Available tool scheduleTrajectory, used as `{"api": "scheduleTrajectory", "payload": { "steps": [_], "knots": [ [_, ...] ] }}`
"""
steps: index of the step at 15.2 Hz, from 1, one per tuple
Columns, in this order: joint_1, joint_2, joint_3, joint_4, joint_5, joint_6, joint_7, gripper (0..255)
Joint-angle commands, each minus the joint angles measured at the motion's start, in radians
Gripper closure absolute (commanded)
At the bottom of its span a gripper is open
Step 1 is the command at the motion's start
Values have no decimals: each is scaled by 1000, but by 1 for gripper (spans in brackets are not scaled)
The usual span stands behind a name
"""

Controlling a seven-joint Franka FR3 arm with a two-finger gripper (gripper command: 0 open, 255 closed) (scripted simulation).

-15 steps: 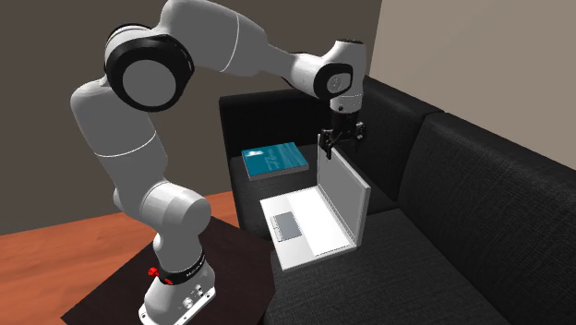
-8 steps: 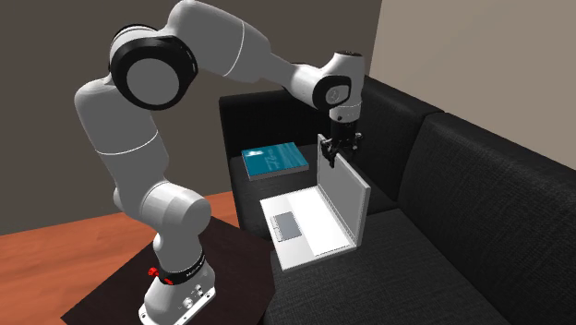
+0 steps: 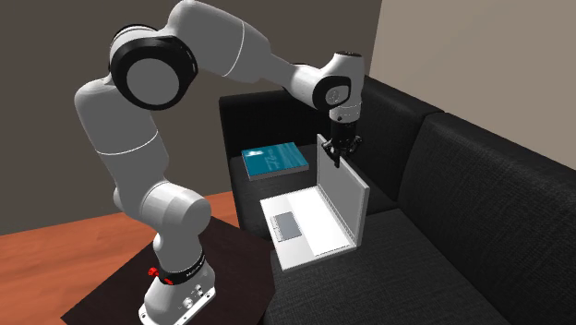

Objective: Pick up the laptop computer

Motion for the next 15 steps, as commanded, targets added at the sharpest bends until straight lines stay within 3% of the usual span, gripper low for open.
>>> {"api": "scheduleTrajectory", "payload": {
  "steps": [1,15],
  "knots": [
    [1,2,1,1,1,-1,1,255],
    [5,-47,18,148,-24,-189,20,255]
  ]
}}
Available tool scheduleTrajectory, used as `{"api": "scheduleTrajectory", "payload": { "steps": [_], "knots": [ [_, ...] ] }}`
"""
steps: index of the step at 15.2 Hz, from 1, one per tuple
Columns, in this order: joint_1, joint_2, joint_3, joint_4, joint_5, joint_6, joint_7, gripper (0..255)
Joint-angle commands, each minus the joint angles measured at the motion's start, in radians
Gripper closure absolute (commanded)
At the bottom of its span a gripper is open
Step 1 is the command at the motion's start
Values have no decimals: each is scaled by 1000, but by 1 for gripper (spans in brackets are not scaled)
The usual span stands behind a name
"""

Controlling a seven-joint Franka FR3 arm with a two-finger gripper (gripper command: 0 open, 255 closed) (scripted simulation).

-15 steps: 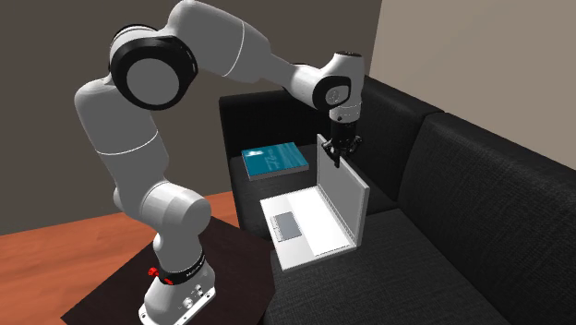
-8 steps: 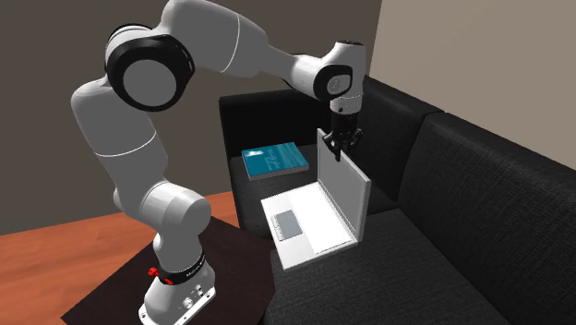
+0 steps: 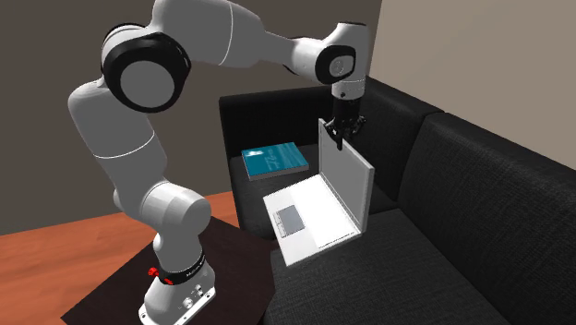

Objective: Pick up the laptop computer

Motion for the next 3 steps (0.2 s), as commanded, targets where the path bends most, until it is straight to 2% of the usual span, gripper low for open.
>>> {"api": "scheduleTrajectory", "payload": {
  "steps": [1,3],
  "knots": [
    [1,-9,4,20,-4,-26,4,255],
    [1,-9,4,22,-4,-28,4,255]
  ]
}}
